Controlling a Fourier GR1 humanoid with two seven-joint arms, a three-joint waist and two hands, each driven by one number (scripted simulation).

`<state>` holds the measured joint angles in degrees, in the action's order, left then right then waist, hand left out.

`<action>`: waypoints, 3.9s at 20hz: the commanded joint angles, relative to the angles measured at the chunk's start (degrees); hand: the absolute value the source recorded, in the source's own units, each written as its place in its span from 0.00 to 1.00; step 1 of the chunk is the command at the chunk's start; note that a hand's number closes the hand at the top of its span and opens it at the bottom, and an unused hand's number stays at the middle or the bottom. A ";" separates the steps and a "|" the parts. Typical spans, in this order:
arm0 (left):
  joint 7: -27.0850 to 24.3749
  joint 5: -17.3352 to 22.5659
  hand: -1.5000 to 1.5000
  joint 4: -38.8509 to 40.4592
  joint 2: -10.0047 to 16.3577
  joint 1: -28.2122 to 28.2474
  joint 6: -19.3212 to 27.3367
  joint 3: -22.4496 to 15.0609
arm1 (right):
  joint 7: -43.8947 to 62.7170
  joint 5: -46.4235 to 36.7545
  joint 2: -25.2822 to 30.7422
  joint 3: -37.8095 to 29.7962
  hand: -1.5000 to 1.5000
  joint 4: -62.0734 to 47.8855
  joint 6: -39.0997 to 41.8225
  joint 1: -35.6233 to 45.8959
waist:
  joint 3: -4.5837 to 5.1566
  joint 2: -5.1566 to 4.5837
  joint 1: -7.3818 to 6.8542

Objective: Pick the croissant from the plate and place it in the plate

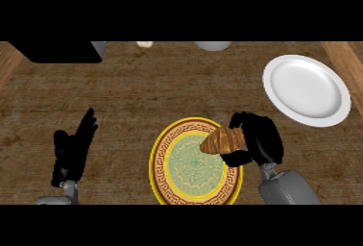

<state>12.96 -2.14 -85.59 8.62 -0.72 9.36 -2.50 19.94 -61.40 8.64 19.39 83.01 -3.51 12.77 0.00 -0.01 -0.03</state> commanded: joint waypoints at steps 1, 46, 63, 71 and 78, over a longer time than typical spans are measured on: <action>-1.75 -0.80 0.50 0.85 -0.59 0.05 0.21 -0.66 | -18.20 10.38 8.43 -2.95 1.00 -2.25 4.44 2.34 | -0.11 -0.48 -0.71; 0.31 -1.87 0.50 0.55 -1.07 -2.65 -3.22 0.04 | -47.10 11.47 27.13 -26.47 0.00 -73.17 9.64 38.58 | -0.21 -1.32 -3.81; -0.47 -3.39 0.50 1.22 -3.83 -2.56 -1.29 -1.57 | -65.90 33.14 33.32 -47.02 0.00 -79.05 31.88 39.38 | -0.42 -1.69 -3.55; -1.16 -1.43 0.50 1.96 -1.36 -2.76 -3.33 1.17 | -69.51 34.33 33.86 -47.25 0.00 -76.84 37.51 35.61 | -0.43 -1.53 -3.48; -0.04 -2.17 0.50 1.22 -2.42 -3.62 -2.17 0.55 | -72.20 34.36 32.97 -46.41 0.00 -74.94 36.54 31.87 | -0.52 -1.63 -3.73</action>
<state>12.16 -4.63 -82.75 5.98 -4.83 7.49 -1.95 -44.90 -27.09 41.08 -27.25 7.79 26.18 47.22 -0.44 -1.63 -3.30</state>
